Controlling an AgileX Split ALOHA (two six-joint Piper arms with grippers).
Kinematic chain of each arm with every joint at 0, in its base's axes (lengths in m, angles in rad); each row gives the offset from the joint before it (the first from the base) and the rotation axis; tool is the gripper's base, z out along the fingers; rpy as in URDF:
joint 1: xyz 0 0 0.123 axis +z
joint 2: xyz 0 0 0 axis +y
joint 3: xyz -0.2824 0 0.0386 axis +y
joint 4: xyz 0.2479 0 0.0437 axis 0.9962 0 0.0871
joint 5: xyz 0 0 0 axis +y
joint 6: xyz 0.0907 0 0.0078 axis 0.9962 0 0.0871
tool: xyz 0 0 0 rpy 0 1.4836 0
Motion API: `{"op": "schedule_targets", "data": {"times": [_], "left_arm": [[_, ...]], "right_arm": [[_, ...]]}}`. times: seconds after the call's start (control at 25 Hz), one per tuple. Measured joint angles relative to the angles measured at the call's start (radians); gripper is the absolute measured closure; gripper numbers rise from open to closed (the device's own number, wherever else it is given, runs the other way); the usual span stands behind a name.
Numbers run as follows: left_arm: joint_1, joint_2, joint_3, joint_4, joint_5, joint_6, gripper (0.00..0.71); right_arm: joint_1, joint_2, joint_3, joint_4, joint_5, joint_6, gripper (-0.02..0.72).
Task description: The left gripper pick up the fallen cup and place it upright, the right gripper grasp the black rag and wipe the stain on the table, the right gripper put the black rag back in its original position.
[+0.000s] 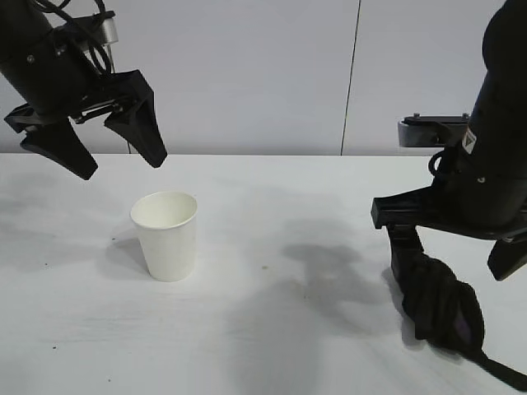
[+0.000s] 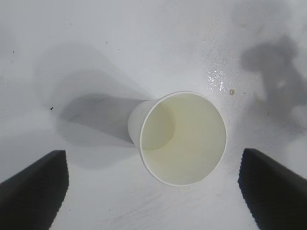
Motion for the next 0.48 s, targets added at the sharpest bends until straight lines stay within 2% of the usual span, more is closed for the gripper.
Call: {"op": "schedule_targets", "data": {"times": [0.08, 0.16, 0.24, 0.36, 0.48], "left_arm": [[0.0, 0.0, 0.0, 0.0, 0.0, 0.0, 0.016], [0.0, 0.0, 0.0, 0.0, 0.0, 0.0, 0.016], [0.0, 0.0, 0.0, 0.0, 0.0, 0.0, 0.016], [0.0, 0.0, 0.0, 0.001, 0.0, 0.0, 0.016], [0.0, 0.0, 0.0, 0.001, 0.0, 0.0, 0.016]], "right_arm": [[0.0, -0.021, -0.039, 0.029, 0.026, -0.017, 0.017], [-0.009, -0.044, -0.096, 0.077, 0.048, -0.067, 0.015], [-0.035, -0.056, -0.154, 0.146, 0.075, -0.135, 0.01], [-0.084, -0.057, -0.238, 0.281, 0.11, -0.256, 0.009], [-0.113, -0.057, -0.272, 0.343, 0.11, -0.317, 0.009]]}}
